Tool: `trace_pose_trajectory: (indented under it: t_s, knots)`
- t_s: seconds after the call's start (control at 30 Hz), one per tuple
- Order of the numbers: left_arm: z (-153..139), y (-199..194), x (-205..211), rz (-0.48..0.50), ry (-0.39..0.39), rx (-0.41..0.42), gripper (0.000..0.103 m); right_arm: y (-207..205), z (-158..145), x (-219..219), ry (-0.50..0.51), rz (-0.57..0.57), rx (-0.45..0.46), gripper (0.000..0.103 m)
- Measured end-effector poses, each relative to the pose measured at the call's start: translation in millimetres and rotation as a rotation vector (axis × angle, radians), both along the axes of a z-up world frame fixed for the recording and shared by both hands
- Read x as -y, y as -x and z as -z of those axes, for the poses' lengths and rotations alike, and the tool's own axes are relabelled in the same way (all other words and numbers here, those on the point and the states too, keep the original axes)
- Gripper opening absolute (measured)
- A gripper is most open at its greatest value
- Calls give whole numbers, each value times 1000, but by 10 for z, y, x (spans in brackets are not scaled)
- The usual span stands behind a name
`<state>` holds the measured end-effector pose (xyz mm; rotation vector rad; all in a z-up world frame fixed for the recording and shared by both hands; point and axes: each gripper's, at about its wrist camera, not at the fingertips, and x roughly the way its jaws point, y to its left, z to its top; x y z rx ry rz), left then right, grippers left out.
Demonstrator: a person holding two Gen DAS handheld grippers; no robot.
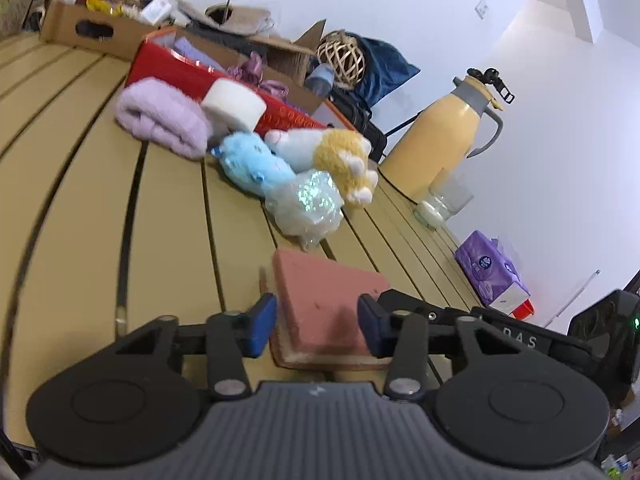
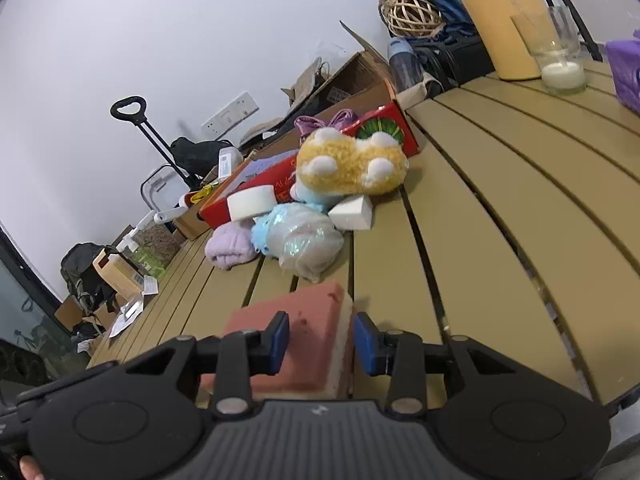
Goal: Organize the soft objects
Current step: 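Lift the pink sponge and carry it over the cardboard box, then lower the pink sponge into the box and open the right gripper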
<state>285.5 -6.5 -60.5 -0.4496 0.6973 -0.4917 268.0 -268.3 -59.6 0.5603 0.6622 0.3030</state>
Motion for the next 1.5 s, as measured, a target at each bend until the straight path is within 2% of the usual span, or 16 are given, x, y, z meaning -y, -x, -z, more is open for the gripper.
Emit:
trace_pose_trajectory:
  t_s: [0.07,0.13,0.27,0.37,0.47,0.6,0.7,0.87,0.97,1.03,1.1,1.17,1.23,1.27,1.37,1.5]
  knots:
    - [12,-11,-14,-3,13,-7,40,11,8,-3,-10,2,0,35]
    - [10,-16,-30,-11,16,-11,32,8,13,4,-21,-4,-5,33]
    - [-104,2,-58,-24,35,16,29,-16,-44,-2,-23,-11,-7,29]
    - [-356,-55,-112,-39,57,87,29,-25,-276,-43,-1,-16,58,29]
    - [-713,-374,-197,-46,58,175,30,-267,-631,-126,30,-28,149,29]
    - [-1036,-1125,-341,-54,28,210,29,-1133,-1030,-216,19,-53,208,29]
    - [-1104,-1794,-495,-77,1,159,29,-1851,-1141,-352,13,-62,179,29]
    - [-958,-2578,-625,-134,-109,86,29,-2888,-948,-677,-5,-69,61,29]
    - [-756,-2836,-672,-140,-207,26,30,-3238,-686,-860,-4,-74,-23,29]
    - [-642,-2885,-703,-131,-272,-4,31,-3362,-501,-975,2,-85,-89,29]
    - [-576,-2828,-729,-126,-334,11,36,-3431,-387,-1065,7,-109,-136,29]
    - [-619,-2731,-750,-123,-357,37,39,-3426,-321,-1156,30,-144,-172,29]
    - [-724,-2608,-799,-139,-358,77,48,-3427,-312,-1278,72,-194,-199,29]
    - [-792,-2545,-822,-154,-365,94,48,-3421,-315,-1329,86,-226,-208,32]
    - [-1010,-2405,-860,-162,-377,119,48,-3285,-450,-1334,142,-224,-177,32]
    - [-1374,-2107,-862,-184,-397,173,54,-2956,-901,-1127,151,-210,-82,35]
